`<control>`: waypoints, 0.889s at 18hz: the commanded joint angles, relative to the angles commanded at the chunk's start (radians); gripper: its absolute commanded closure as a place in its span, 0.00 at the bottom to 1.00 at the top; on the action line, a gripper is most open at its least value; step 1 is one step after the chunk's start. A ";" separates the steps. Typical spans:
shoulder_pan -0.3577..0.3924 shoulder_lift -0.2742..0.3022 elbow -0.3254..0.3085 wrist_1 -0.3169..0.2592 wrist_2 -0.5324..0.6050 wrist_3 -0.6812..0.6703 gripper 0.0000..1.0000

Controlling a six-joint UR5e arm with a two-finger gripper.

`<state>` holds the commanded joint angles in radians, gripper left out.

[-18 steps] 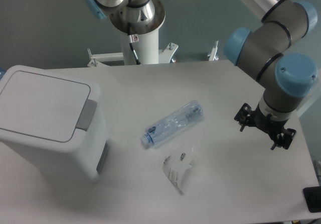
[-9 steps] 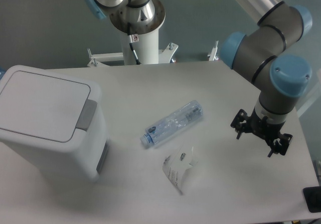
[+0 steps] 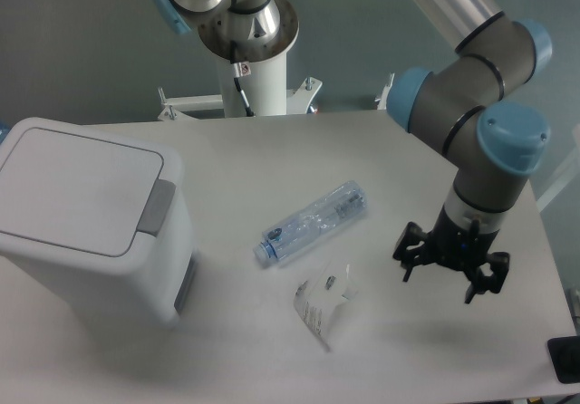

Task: Open the trash can
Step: 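Move the open gripper across the table to the trash can lid edge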

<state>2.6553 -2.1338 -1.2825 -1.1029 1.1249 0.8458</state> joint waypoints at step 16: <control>-0.216 0.305 -0.109 -0.006 -0.100 -0.359 0.00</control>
<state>2.4392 -1.8288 -1.3912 -1.1091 1.0247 0.4864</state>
